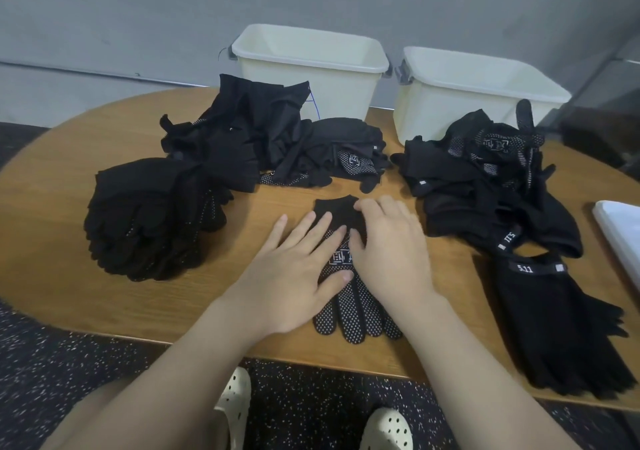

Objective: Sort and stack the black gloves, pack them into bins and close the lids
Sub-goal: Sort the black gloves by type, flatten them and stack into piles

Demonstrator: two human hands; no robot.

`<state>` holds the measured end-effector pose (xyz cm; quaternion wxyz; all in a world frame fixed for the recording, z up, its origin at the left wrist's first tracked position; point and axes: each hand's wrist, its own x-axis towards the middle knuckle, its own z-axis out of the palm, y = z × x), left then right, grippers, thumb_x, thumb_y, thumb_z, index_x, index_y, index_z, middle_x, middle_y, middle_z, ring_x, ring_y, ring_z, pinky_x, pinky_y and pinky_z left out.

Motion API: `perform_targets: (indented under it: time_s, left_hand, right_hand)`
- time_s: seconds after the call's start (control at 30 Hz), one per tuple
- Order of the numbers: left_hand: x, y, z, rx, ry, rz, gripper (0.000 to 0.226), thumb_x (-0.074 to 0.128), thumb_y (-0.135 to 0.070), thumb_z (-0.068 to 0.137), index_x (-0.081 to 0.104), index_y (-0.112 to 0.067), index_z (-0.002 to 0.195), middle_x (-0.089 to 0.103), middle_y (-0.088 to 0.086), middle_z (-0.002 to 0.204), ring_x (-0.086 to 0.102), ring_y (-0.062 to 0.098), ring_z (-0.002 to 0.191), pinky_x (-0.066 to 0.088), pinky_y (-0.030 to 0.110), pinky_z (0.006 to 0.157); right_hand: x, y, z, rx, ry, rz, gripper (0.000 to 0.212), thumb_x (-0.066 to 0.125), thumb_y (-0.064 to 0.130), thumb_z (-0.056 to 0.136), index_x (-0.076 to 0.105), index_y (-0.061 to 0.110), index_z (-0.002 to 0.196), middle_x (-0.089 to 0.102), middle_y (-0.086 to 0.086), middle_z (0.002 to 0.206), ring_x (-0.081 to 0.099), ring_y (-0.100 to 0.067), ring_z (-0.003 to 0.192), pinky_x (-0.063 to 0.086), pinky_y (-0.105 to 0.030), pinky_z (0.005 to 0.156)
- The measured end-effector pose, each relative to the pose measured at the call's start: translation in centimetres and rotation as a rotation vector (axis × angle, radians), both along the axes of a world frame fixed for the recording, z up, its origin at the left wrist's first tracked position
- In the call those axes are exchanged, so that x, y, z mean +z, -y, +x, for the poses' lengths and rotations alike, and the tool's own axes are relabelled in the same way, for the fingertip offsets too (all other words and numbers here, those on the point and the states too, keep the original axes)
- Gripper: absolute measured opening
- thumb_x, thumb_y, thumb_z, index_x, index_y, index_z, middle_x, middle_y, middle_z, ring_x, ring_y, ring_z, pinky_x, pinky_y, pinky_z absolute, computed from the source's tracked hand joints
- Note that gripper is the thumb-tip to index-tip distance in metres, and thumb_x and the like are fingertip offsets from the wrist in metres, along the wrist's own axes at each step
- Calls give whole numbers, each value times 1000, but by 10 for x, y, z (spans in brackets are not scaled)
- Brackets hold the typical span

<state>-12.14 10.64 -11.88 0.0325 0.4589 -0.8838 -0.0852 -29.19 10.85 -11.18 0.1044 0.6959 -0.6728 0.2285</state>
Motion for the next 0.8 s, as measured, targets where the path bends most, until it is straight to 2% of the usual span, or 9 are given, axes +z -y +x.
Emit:
perform_targets:
  time_s: [0.07,0.1,0.17,0.23,0.37,0.57,0.8]
  left_hand:
    - [0,5,-1,-11,6,20,74,13,-68,102,-10,-32,163,-20,-8,169,-25,7,154,-19,41,125]
    - [0,6,-1,-14,6,27,77,13,-70,101,-11,-31,163,-21,-8,169,-25,6,153,-18,40,126]
    - [-1,6,1,-9,16,32,85,13,-73,98,-13,-25,163,-22,-7,169,-25,5,153,-15,41,127]
    - [-2,4,3,-3,23,16,89,13,-76,98,-14,-20,163,-22,-6,169,-24,5,154,-12,41,128]
    - [-3,-4,11,-4,8,-8,98,18,-82,95,-11,-18,164,-21,-4,170,-22,6,154,-9,41,128]
    - [-2,-18,25,1,5,-23,111,21,-92,87,-10,-19,164,-22,-7,169,-24,5,154,-8,40,129]
    - [0,-18,28,85,-88,18,99,18,-86,91,-10,-24,164,-18,-11,169,-20,2,154,-11,32,128]
  right_hand:
    - [-2,-6,-3,118,6,131,39,57,24,101,57,16,139,54,-2,145,48,-25,134,41,-42,108]
    - [-3,-9,-7,163,25,249,47,45,30,107,44,19,152,37,2,162,31,-19,150,27,-40,120]
    - [-3,-11,-17,234,7,477,57,20,42,111,11,25,165,1,12,172,-4,-5,157,-3,-33,127]
    - [-5,-10,-23,246,-59,573,60,8,48,109,-5,28,164,-13,15,170,-18,-1,154,-12,-36,127]
    - [-4,-9,-22,203,-78,598,64,1,55,105,-9,30,163,-19,17,168,-22,-2,153,-12,-41,127]
    - [-1,-10,-18,183,-89,618,64,4,57,106,-11,30,162,-21,18,166,-23,-2,152,-14,-42,127]
    - [-3,8,-7,193,-21,589,65,8,55,107,-6,26,164,-15,14,169,-18,-5,155,-14,-38,127]
